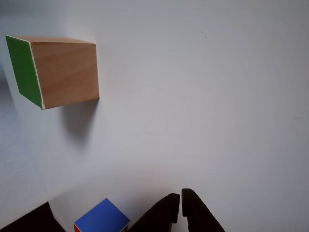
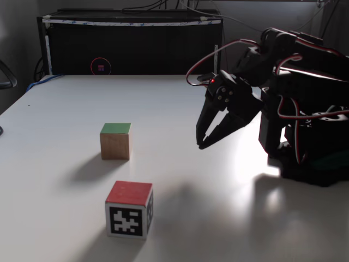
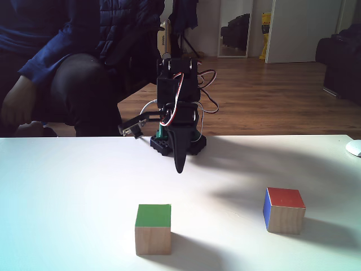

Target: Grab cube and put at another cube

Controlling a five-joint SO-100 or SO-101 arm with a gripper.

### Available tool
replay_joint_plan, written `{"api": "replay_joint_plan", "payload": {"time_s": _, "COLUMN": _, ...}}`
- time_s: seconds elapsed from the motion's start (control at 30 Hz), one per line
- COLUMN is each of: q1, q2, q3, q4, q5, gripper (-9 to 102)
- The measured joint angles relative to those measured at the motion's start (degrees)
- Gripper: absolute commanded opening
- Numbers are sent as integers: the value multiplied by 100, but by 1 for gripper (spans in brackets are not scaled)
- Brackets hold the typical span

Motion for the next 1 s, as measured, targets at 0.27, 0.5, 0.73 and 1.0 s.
{"api": "replay_joint_plan", "payload": {"time_s": 0.27, "q1": 281, "q2": 0, "q3": 0, "q4": 0, "q5": 404, "gripper": 0}}
{"api": "replay_joint_plan", "payload": {"time_s": 0.5, "q1": 246, "q2": 0, "q3": 0, "q4": 0, "q5": 413, "gripper": 0}}
{"api": "replay_joint_plan", "payload": {"time_s": 0.73, "q1": 246, "q2": 0, "q3": 0, "q4": 0, "q5": 422, "gripper": 0}}
{"api": "replay_joint_plan", "payload": {"time_s": 1.0, "q1": 510, "q2": 0, "q3": -26, "q4": -114, "q5": 141, "gripper": 13}}
